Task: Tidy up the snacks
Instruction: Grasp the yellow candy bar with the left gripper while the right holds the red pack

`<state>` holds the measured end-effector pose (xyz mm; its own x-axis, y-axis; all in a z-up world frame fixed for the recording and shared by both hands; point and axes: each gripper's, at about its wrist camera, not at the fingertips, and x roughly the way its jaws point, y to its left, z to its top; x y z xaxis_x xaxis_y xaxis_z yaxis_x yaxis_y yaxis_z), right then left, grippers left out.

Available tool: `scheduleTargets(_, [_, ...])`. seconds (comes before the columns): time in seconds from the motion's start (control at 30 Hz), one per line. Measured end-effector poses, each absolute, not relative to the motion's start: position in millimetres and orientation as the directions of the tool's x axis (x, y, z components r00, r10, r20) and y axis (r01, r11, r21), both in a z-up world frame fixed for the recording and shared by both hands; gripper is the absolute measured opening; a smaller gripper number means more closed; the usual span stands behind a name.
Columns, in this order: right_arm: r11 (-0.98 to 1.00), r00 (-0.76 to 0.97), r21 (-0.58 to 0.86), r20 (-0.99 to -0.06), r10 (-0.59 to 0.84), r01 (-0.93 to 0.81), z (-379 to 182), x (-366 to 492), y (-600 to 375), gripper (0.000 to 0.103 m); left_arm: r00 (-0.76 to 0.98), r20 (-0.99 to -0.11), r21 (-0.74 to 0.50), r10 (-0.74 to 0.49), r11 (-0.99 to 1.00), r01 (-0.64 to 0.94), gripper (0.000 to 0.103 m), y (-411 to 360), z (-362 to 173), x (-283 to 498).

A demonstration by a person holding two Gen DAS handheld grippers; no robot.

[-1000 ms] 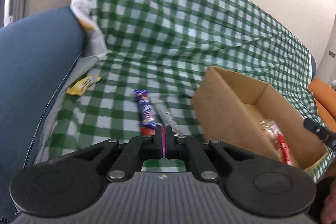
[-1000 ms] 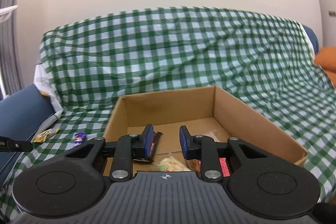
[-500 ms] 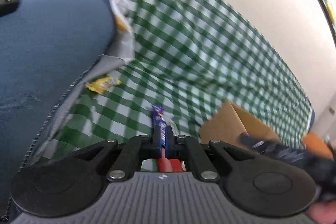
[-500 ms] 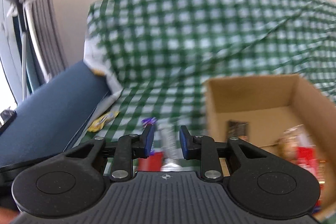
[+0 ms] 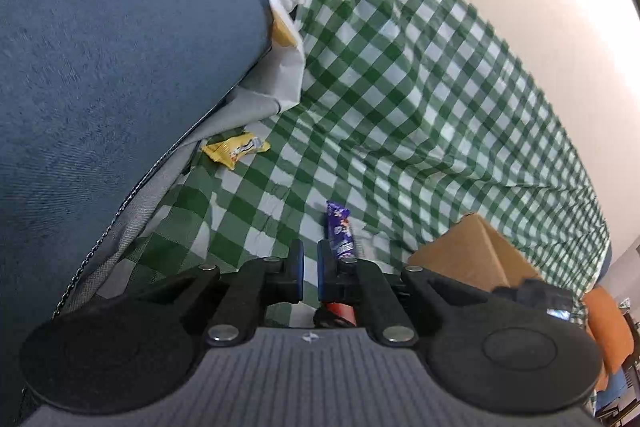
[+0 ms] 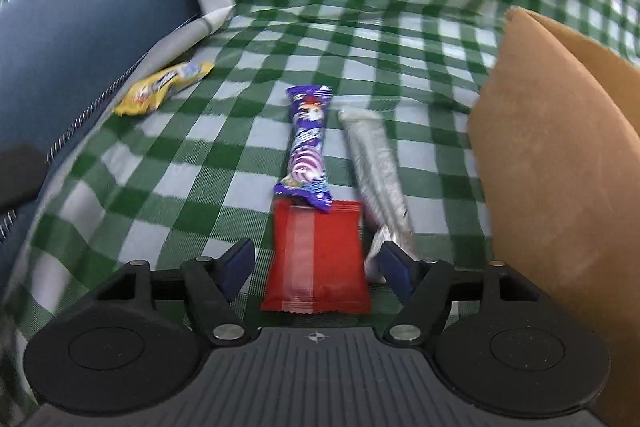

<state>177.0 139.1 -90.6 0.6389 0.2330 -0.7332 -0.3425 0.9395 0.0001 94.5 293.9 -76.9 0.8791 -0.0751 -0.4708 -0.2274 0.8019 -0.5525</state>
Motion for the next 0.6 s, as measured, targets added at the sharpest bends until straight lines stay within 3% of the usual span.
scheduleTargets(0.07, [0.928,0.648,-0.03,-0.724,0.236,-0.372,-94.4,172.5,139.5,0.062,0.874,-0.482,-0.546,-0.064,0.801,-0.243,0.005,296.3,-80.4,99.6])
scheduleTargets(0.1, [0.924,0.648,-0.026,-0.72,0.247,-0.382,-94.7,169.7,139.3,0.053,0.871,-0.488,-0.544,-0.062,0.801,-0.248,0.005,297.2,-82.3,102.5])
scheduleTargets(0.2, [0.922,0.661,-0.01,-0.7,0.269,-0.386,-93.8,158.6,134.5,0.046,0.857,-0.513,-0.517,-0.043,0.812,-0.269,0.01,297.8,-88.0,112.6])
scheduleTargets(0.53, [0.917,0.7,-0.026,-0.654,0.286,-0.398,-86.6,104.7,100.1,0.045,0.833,-0.546,-0.325,0.091,0.893,-0.311,0.015,290.7,-95.5,150.8])
scheduleTargets(0.57, [0.921,0.703,-0.027,-0.655,0.277,-0.388,-87.8,103.8,97.3,0.045,0.832,-0.543,-0.3,0.111,0.9,-0.316,0.017,288.7,-95.5,155.4])
scheduleTargets(0.6, [0.923,0.702,-0.027,-0.658,0.273,-0.385,-89.9,104.6,95.8,0.045,0.833,-0.538,-0.275,0.13,0.907,-0.319,0.025,287.4,-95.5,159.0])
